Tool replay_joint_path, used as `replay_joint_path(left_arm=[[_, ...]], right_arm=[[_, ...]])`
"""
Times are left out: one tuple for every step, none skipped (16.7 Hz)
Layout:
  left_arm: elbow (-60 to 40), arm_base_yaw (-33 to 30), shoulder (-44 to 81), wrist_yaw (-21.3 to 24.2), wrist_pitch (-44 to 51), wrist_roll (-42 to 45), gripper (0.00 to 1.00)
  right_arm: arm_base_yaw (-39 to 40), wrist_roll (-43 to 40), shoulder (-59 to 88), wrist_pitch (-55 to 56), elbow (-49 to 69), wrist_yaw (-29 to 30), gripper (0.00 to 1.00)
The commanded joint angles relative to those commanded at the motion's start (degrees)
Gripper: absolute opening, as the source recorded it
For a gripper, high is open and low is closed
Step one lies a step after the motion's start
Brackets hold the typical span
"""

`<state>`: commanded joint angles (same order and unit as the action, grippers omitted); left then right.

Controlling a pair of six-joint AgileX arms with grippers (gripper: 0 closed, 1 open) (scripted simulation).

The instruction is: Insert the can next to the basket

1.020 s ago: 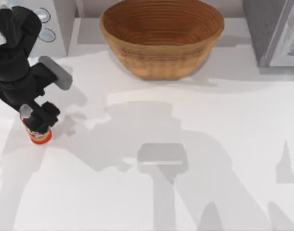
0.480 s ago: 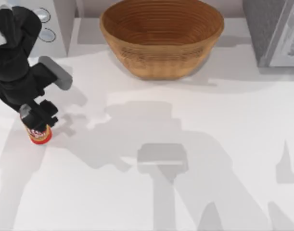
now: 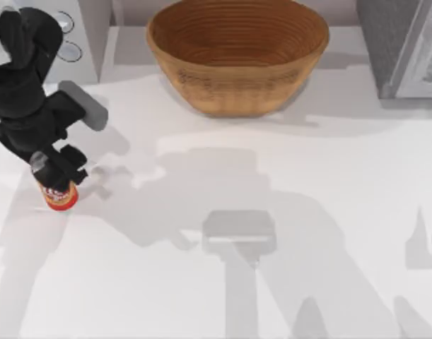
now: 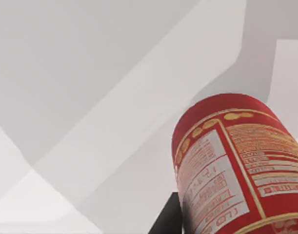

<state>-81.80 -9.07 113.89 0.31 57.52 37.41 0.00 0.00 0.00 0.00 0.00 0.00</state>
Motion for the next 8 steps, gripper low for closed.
replay_joint_path(left_arm=[[-1.11,-0.81,0.12,0.32,0.68,-1.13,0.0],[-2.76,-1.88,0.2,0.72,1.57,-2.8,0.0],[-4.96,-3.18,0.22,1.16,2.63,-5.04,0.0],[-7.77,-4.71,0.27,1.64,3.89,-7.88,0.0],[-11.11,-6.43,0.51,2.13,5.32,-11.27,0.0],[-14.96,-8.28,1.0,2.63,6.9,-15.2,0.0],[-19.22,-10.24,1.8,3.11,8.61,-19.66,0.0],[-23.73,-12.28,3.04,3.54,10.43,-24.67,0.0]], right_arm=[[0.0,0.0,0.0,0.0,0.0,0.0,1.0],[0.0,0.0,0.0,0.0,0.0,0.0,1.0],[0.0,0.0,0.0,0.0,0.0,0.0,1.0],[0.0,0.0,0.0,0.0,0.0,0.0,1.0],[0.0,0.0,0.0,0.0,0.0,0.0,1.0],[0.0,0.0,0.0,0.0,0.0,0.0,1.0],[0.0,0.0,0.0,0.0,0.0,0.0,1.0],[0.0,0.0,0.0,0.0,0.0,0.0,1.0]])
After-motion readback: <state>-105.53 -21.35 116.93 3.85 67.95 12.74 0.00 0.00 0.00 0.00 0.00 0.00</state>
